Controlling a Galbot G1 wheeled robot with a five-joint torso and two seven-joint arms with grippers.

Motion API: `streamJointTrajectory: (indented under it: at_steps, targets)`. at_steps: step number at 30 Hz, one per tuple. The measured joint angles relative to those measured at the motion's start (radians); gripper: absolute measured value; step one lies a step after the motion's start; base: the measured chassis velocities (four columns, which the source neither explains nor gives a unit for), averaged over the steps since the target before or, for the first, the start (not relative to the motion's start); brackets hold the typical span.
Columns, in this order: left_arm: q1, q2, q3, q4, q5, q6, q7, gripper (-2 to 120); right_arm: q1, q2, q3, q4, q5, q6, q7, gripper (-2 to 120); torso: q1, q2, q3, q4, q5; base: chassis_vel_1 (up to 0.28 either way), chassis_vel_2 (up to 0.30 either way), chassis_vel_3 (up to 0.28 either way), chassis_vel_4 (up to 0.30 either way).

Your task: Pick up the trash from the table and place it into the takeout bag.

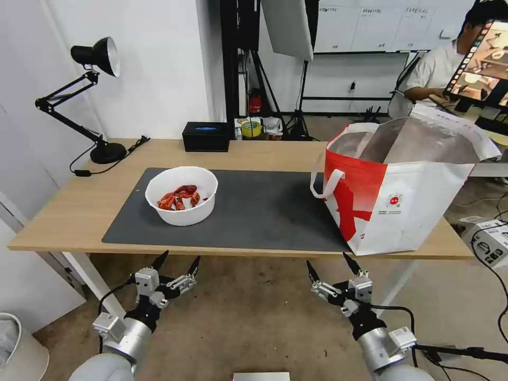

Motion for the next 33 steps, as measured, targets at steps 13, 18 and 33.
streamJointTrajectory:
  at_steps: [13,18,33]
  targets:
    - [-0.068,0.082,-0.03,-0.003,-0.065,0.052,-0.064,100,0.001,0.0,0.0,0.0,0.002,-0.003,0.001,100,0.0,0.0,0.0,0.0,0.0,0.0,0.0,0.0,0.0]
    - [-0.146,0.165,-0.042,-0.028,-0.147,0.159,-0.154,100,0.002,0.0,0.0,0.0,0.002,-0.003,0.001,100,0.0,0.0,0.0,0.0,-0.0001,0.0,0.0,0.0,0.0]
    - [-0.42,0.428,-0.046,-0.002,-0.544,0.43,-0.363,100,0.003,-0.001,0.0,0.001,0.003,-0.004,0.002,100,0.0,0.0,0.0,0.0,-0.0004,0.0,0.0,0.0,0.0]
